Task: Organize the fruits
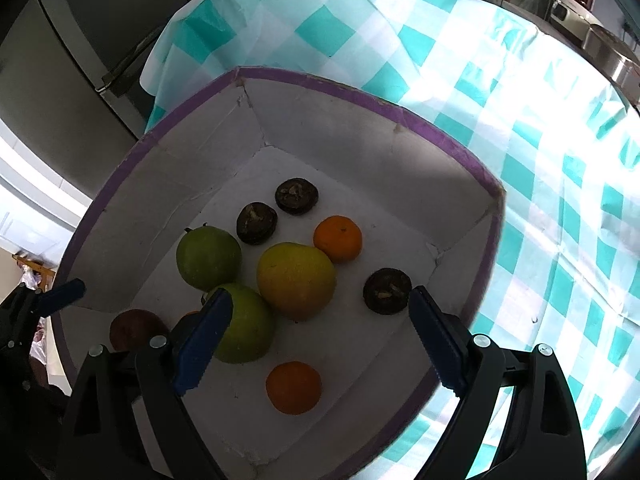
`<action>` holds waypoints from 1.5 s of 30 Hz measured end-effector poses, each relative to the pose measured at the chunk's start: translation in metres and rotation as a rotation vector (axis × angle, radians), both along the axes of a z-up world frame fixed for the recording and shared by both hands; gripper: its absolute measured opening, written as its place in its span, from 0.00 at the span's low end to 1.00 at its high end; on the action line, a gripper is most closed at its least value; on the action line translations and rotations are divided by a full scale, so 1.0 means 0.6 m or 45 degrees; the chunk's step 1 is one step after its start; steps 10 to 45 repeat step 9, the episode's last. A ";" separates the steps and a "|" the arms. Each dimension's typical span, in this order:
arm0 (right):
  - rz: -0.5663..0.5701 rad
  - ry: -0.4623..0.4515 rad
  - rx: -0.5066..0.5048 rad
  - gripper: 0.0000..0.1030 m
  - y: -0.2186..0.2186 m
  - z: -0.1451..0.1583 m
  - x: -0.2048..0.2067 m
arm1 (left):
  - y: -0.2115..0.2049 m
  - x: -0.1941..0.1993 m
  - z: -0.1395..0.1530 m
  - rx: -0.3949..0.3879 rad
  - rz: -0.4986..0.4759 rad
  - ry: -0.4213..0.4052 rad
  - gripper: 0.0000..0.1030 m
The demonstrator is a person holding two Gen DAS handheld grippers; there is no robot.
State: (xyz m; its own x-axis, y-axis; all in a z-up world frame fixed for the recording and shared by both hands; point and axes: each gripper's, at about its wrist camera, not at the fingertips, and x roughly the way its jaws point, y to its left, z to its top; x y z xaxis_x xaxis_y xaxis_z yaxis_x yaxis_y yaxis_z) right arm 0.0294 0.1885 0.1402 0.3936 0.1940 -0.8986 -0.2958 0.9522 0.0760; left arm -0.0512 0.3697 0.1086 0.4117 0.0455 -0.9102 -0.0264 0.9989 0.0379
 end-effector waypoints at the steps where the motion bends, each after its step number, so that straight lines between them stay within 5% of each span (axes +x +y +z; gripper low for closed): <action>1: -0.009 0.000 0.014 0.84 -0.005 0.004 -0.003 | -0.003 -0.004 0.006 0.034 0.024 -0.011 0.98; 5: -0.114 -0.161 0.167 0.84 -0.087 0.070 -0.049 | -0.060 -0.016 0.057 0.111 -0.041 -0.062 0.98; 9: -0.254 -0.334 0.263 0.84 -0.239 0.113 -0.102 | -0.179 -0.037 0.119 0.118 -0.120 -0.255 0.98; 45: -0.254 -0.334 0.263 0.84 -0.239 0.113 -0.102 | -0.179 -0.037 0.119 0.118 -0.120 -0.255 0.98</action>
